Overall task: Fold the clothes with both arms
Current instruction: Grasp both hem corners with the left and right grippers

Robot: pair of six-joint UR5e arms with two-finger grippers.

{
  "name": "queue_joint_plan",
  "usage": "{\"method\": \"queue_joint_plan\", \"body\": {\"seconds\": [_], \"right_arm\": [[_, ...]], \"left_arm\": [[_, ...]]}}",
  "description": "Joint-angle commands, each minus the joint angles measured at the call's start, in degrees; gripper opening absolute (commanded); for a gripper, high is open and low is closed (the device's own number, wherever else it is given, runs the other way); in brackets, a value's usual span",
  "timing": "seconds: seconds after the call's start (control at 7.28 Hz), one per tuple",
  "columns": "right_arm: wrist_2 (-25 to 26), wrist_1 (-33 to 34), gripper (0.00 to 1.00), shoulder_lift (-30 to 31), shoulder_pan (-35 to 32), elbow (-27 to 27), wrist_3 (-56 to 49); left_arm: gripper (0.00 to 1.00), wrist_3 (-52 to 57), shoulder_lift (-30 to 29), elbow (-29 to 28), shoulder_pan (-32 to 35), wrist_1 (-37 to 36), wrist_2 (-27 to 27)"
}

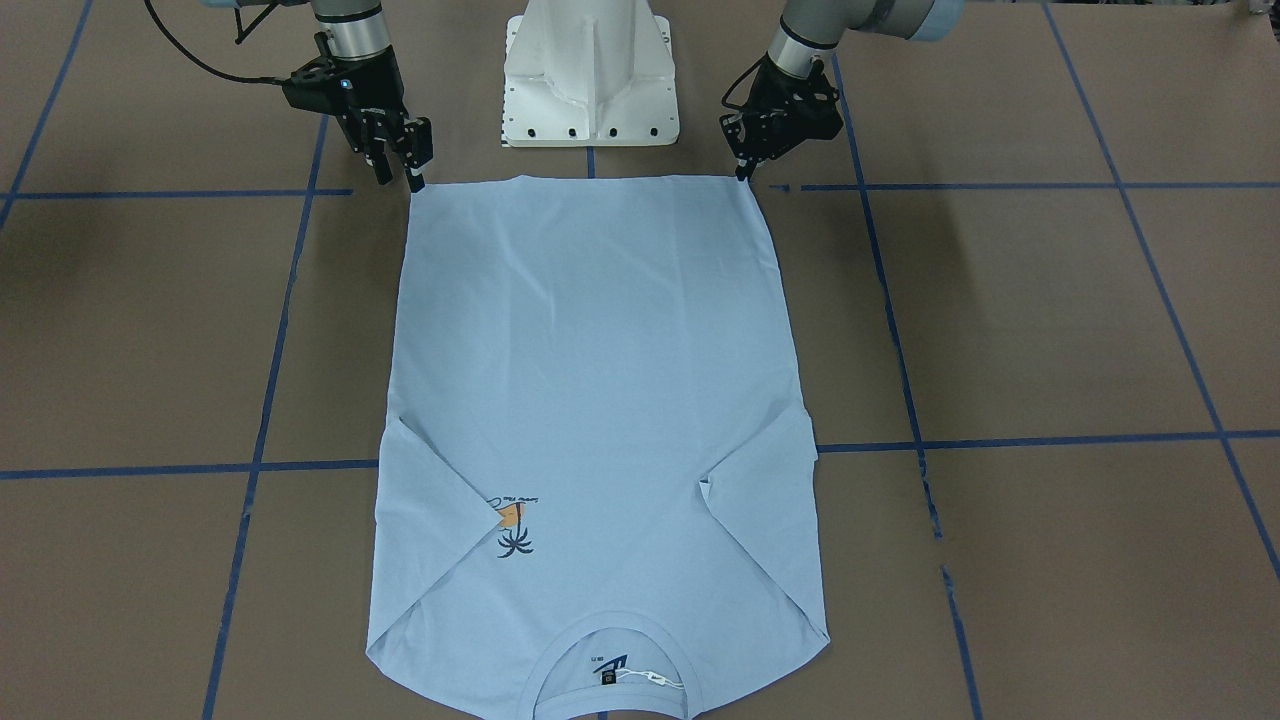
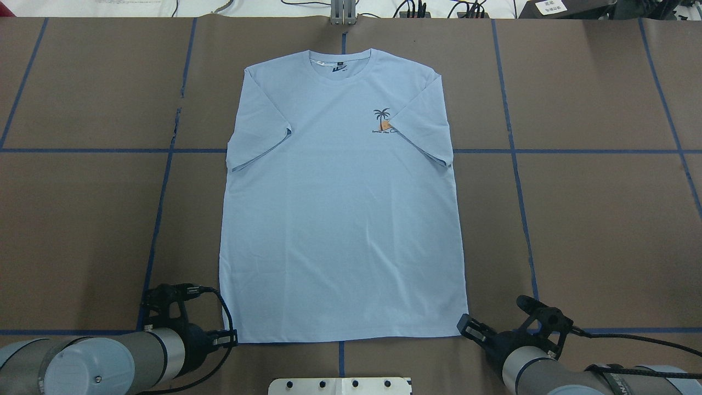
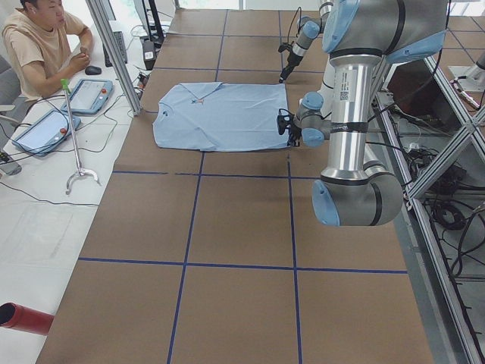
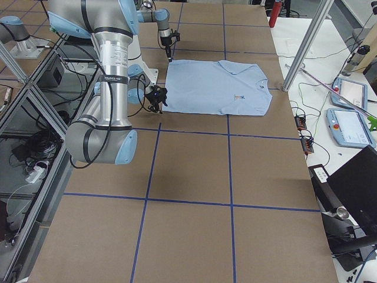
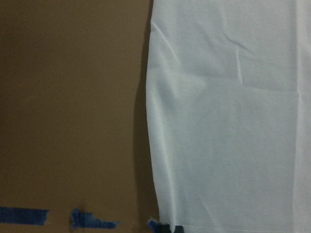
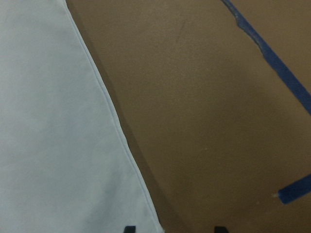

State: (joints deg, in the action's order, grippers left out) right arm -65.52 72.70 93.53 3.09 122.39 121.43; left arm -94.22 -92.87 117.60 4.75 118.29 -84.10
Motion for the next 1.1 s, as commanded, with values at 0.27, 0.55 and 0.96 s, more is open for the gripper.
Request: {"method": "queue_joint_plan", "body": {"seconds": [0.27, 0.55, 0.96], "right_arm": [[0.83, 0.51, 0.59, -1.77, 1.74, -1.36, 0.21], [0.83, 0.51, 0.58, -2.30, 1.74, -1.90, -0.32], [0.83, 0.51, 0.18, -2.31, 0.95, -1.81, -0.50]], "left_arm": [[0.00, 0.00, -0.03, -0.09, 0.00, 0.10, -0.18], [0.00, 0.00, -0.03, -0.09, 0.00, 0.18, -0.10], [0.00, 0.00, -0.03, -0.09, 0.00, 0.18, -0.01]]}}
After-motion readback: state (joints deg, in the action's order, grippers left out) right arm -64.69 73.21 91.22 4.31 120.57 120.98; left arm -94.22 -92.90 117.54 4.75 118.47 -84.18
